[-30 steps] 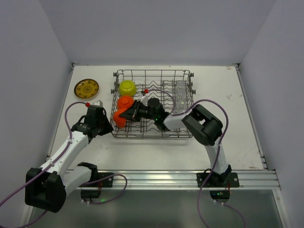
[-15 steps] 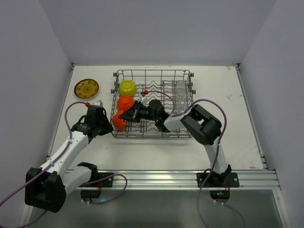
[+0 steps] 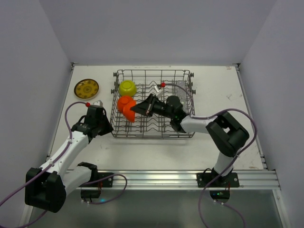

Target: Unload the mixed dishes from the dish rack

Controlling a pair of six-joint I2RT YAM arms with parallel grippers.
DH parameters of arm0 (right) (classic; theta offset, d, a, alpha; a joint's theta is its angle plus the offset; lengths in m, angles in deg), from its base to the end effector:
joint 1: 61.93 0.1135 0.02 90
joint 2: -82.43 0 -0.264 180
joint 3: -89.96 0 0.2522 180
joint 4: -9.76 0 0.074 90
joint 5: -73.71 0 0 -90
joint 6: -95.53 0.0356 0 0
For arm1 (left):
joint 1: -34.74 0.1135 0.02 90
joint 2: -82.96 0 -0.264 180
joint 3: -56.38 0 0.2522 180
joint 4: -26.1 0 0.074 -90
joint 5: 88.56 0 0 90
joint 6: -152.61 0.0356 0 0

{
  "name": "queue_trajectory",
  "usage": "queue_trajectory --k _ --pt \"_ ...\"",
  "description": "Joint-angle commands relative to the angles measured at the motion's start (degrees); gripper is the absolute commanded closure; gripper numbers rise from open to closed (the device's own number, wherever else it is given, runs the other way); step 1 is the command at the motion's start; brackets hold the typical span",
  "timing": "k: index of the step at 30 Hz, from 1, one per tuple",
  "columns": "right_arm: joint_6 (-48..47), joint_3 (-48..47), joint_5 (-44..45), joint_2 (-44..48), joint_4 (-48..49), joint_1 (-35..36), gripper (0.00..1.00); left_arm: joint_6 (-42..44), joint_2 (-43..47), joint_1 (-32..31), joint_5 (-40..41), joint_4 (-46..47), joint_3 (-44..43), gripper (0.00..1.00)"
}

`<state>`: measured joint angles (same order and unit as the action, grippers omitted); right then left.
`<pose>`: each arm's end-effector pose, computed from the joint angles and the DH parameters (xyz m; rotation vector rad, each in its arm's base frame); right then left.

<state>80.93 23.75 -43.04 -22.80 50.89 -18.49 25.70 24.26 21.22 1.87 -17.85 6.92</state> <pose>0.2729 0.2805 0.2133 0.0713 1.9238 1.8956 0.1920 -0.0459 0.2108 -0.5169 2.4816 -0.3507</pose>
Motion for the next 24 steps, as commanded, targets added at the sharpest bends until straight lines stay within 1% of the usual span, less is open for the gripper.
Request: queue_trajectory --k 1,3,4,6,7,9,10,11,12,13,14,15,16,17,18,19,20,21,22,23,24 --pt "-6.21 2.16 0.73 11.06 1.64 -4.57 1.0 0.61 -0.54 -1.25 -3.77 0.93 0.99 1.0" --pt "-7.1 4.88 0.29 15.03 0.57 -7.39 1.0 0.61 -0.54 -1.25 -3.85 0.84 0.9 1.0" --pt "-8.32 5.68 -0.15 19.06 -1.44 -10.8 1.0 0.61 -0.54 -1.25 -3.85 0.75 0.9 1.0" --pt "-10.87 6.74 0.02 23.56 -6.61 -14.33 1.0 0.52 -0.72 -1.25 -3.68 0.58 0.72 1.0" --pt "-15.15 6.74 0.89 28.63 -14.56 -17.66 1.0 0.52 -0.72 -1.25 -3.42 0.49 0.72 1.0" --pt "-21.4 4.12 4.05 33.4 -25.57 -20.4 1.0 0.34 -0.54 -1.25 -3.06 0.58 0.72 1.0" --pt "-28.57 2.28 9.46 35.25 -37.63 -22.59 1.0 0.34 -0.45 -1.25 -2.98 0.66 0.72 1.0" --pt "-32.38 -2.09 12.39 37.27 -43.41 -23.74 1.0 0.34 -0.54 -1.25 -2.98 0.66 0.72 1.0" --pt "-35.38 -3.87 15.29 37.55 -52.17 -24.88 1.0 0.26 -0.63 -1.25 -3.06 0.75 0.72 1.0" --pt "-40.19 -7.2 19.41 37.12 -55.82 -28.12 1.0 0.43 -0.72 -1.25 -3.15 0.84 0.72 1.0" --pt "-41.98 -8.8 21.01 36.33 -59.34 -29.97 1.0 0.52 -0.72 -1.25 -3.15 0.84 0.72 1.0" --pt "-43.56 -10.29 22.07 35.19 -65.03 -32.17 1.0 0.52 -0.72 -1.25 -3.15 0.93 0.72 1.0" --pt "-46.89 -12.05 24.43 33.79 -68.22 -36.72 1.0 0.52 -0.63 -1.25 -3.32 0.93 0.64 1.0" --pt "-48.05 -15.37 26.37 30.12 -70.86 -38.76 1.0 0.61 -0.37 -1.25 -3.24 0.84 0.63 1.0" --pt "-48.93 -16.8 27.78 28.08 -75.5 -42.87 1.0 0.61 -0.19 -1.25 -3.24 0.84 0.63 1.0" --pt "-50.16 -18.2 28.67 25.97 -77.46 -45.7 1.0 0.61 -0.02 -1.25 -3.33 0.93 0.63 1.0" --pt "-50.61 -21.09 29.63 23.86 -78.96 -47.38 1.0 0.61 0.33 -1.25 -3.15 1.01 0.63 1.0" --pt "-51.05 -22.68 29.99 19.41 -81.85 -49.74 1.0 0.61 0.42 -1.25 -2.98 1.19 0.72 1.0" --pt "-52.7 -24.79 30.52 16.93 -83.79 -50.38 1.0 0.61 0.34 -1.25 -2.98 1.28 0.64 1.0" --pt "-54.02 -30.12 32.87 14.2 -85.81 -50.56 1.0 0.69 -0.01 -1.25 -2.89 1.37 0.55 1.0" --pt "-56.3 -33.48 34.03 8.17 -91.75 -50.47 1.0 0.78 -0.28 -1.25 -2.97 1.45 0.55 1.0"
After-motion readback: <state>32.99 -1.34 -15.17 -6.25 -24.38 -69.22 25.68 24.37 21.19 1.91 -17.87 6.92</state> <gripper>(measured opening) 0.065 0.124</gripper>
